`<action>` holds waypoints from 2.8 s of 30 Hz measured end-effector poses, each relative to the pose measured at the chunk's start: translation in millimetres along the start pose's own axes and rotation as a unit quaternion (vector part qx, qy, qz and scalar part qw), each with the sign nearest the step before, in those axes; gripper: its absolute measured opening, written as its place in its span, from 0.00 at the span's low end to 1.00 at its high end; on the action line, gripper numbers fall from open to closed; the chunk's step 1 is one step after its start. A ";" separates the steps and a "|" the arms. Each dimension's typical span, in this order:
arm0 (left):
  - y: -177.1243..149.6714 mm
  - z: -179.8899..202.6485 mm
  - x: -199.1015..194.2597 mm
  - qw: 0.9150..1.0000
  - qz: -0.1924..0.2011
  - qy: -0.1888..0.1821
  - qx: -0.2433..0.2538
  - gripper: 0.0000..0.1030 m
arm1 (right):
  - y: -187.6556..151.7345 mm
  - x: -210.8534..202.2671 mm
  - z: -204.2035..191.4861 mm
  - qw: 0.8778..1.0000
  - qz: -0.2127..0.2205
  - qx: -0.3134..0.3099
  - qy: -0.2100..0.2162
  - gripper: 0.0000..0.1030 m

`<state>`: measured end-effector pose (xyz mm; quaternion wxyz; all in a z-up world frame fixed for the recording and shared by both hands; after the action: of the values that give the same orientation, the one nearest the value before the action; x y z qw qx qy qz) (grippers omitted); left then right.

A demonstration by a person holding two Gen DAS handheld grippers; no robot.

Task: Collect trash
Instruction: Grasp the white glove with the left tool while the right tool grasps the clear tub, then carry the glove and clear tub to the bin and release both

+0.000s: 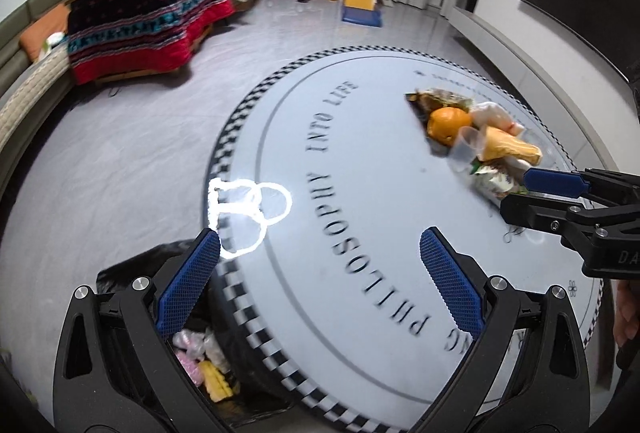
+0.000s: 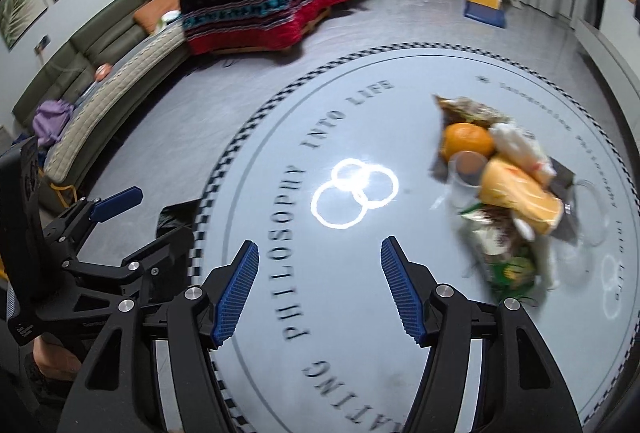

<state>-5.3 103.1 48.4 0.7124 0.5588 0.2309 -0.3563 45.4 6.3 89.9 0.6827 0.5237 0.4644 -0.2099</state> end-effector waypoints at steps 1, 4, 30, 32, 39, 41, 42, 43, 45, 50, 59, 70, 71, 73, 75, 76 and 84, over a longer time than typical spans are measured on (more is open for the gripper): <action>4.8 8.2 5.8 1.000 -0.003 -0.004 0.008 0.94 | 1.4 0.7 12.5 1.000 0.000 0.009 -0.005 0.63; 18.4 30.4 22.7 0.999 -0.013 -0.014 0.028 0.94 | 5.4 3.2 46.1 0.999 0.000 0.034 -0.017 0.63; 117.8 180.7 167.7 0.986 -0.092 -0.100 0.096 0.94 | -3.4 55.8 277.6 0.975 -0.046 0.191 -0.102 0.63; 120.5 184.7 182.8 0.985 -0.101 -0.095 0.100 0.94 | -5.8 63.6 284.7 0.972 -0.054 0.206 -0.096 0.63; 117.3 189.4 222.4 0.982 -0.128 -0.080 0.115 0.94 | -9.5 92.6 297.8 0.967 -0.076 0.227 -0.089 0.63; 113.4 188.7 230.6 0.980 -0.139 -0.078 0.116 0.81 | -9.8 97.6 299.8 0.966 -0.079 0.228 -0.089 0.63; 111.0 189.1 234.3 0.980 -0.145 -0.079 0.115 0.74 | -9.5 100.0 300.1 0.966 -0.081 0.227 -0.090 0.63; 108.6 189.3 237.5 0.979 -0.150 -0.081 0.114 0.62 | -9.9 103.5 300.8 0.966 -0.084 0.227 -0.094 0.63; 106.2 188.9 240.7 0.979 -0.153 -0.078 0.114 0.57 | -10.9 110.6 302.4 0.965 -0.091 0.226 -0.098 0.59; 106.0 187.2 239.4 0.979 -0.151 -0.095 0.094 0.35 | -19.2 122.8 304.1 0.961 -0.109 0.228 -0.112 0.21; 110.4 198.4 216.5 0.978 -0.126 -0.149 0.073 0.21 | -22.3 97.7 311.1 0.961 -0.087 0.231 -0.127 0.06; 118.2 208.6 151.0 0.979 -0.084 -0.157 0.098 0.21 | -6.8 36.8 276.0 0.968 -0.050 0.204 -0.137 0.06; 117.4 206.2 143.8 0.980 -0.080 -0.156 0.098 0.21 | -5.6 31.6 269.1 0.969 -0.047 0.199 -0.137 0.06; 115.9 199.4 128.7 0.981 -0.072 -0.153 0.099 0.21 | -3.9 23.7 255.6 0.972 -0.042 0.189 -0.136 0.06; 113.4 191.1 114.2 0.982 -0.064 -0.150 0.098 0.21 | -1.3 16.5 240.9 0.974 -0.038 0.177 -0.134 0.06; 111.5 186.3 106.6 0.983 -0.059 -0.148 0.096 0.21 | -0.5 14.4 235.0 0.975 -0.036 0.173 -0.133 0.06; 95.9 137.7 54.9 0.988 -0.031 -0.127 0.077 0.21 | -1.7 -2.7 162.2 0.986 -0.027 0.124 -0.109 0.06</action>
<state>93.7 -31.2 106.1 0.6793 0.5545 0.1276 -0.4635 109.9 -142.5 94.6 0.6529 0.5656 0.3713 -0.3406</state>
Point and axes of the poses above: each gripper's, at about its wrist camera, not at the fingertips, and x roughly the way its jaws point, z to its right, y to its top, the point moved 9 cm from there along x, roughly the way its jaws point, and after that the axes turned 14 degrees about -y, right-handed, at the moved point
